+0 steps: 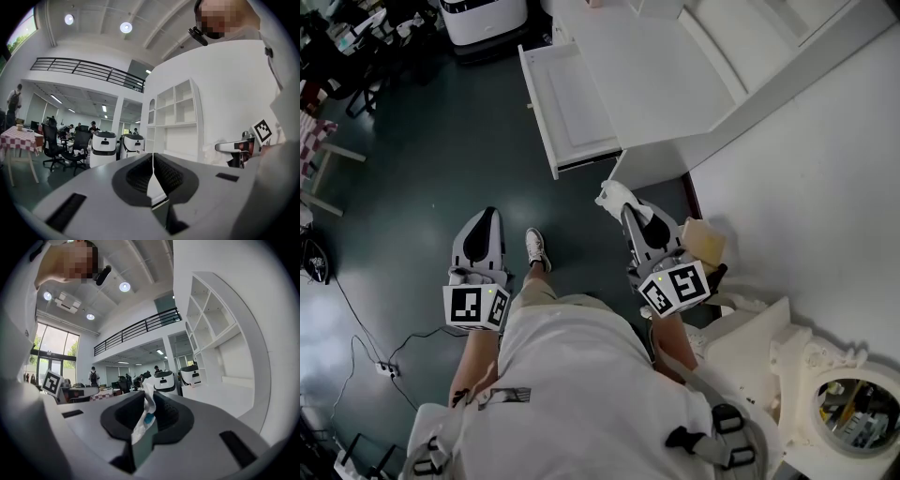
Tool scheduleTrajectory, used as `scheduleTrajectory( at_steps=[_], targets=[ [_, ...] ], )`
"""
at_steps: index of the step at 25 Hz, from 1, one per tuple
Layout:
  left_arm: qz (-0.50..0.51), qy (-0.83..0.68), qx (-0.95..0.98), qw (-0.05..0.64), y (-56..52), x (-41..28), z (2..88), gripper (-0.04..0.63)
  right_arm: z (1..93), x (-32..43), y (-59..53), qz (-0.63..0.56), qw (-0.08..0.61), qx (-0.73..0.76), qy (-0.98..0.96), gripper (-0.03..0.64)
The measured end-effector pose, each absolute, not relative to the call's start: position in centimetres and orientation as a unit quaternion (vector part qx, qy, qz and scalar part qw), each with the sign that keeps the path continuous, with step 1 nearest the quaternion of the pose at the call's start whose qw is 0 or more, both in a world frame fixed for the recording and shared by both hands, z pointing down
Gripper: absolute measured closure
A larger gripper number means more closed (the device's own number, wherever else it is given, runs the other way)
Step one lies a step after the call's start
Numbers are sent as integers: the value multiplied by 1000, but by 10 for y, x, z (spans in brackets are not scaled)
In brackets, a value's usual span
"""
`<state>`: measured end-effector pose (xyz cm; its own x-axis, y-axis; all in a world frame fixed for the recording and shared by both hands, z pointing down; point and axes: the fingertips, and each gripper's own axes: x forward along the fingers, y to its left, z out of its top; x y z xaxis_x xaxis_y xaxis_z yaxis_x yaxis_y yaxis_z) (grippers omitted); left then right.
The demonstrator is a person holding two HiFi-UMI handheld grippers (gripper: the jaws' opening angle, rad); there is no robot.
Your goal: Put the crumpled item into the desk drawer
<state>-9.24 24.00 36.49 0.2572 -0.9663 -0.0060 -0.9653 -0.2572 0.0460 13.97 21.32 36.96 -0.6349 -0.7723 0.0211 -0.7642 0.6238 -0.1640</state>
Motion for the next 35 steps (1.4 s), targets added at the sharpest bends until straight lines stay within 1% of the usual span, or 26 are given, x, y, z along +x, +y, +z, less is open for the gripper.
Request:
scheduleTrajectory(
  at_steps=[5,13,19,24,30,35],
  targets=[
    [-25,-588,808,12,168,-103,364,574,373,125,163,-85,21,-440,894,549],
    [-42,-578,815,22,38,-172,349,574,342,49,42,-62,7,-435,898,549],
    [-47,-545,837,10,-31,-194,338,574,338,17,-13,-79,5,-455,887,546],
    [-47,-523,850,31,-72,-192,351,574,349,24,-37,-89,-16,-491,866,543],
    [-40,-493,867,53,-105,-156,368,574,365,54,-63,-102,-43,-516,849,543],
    [-15,-512,857,50,-133,-140,372,574,375,71,-99,-125,-29,-507,852,543]
  ],
)
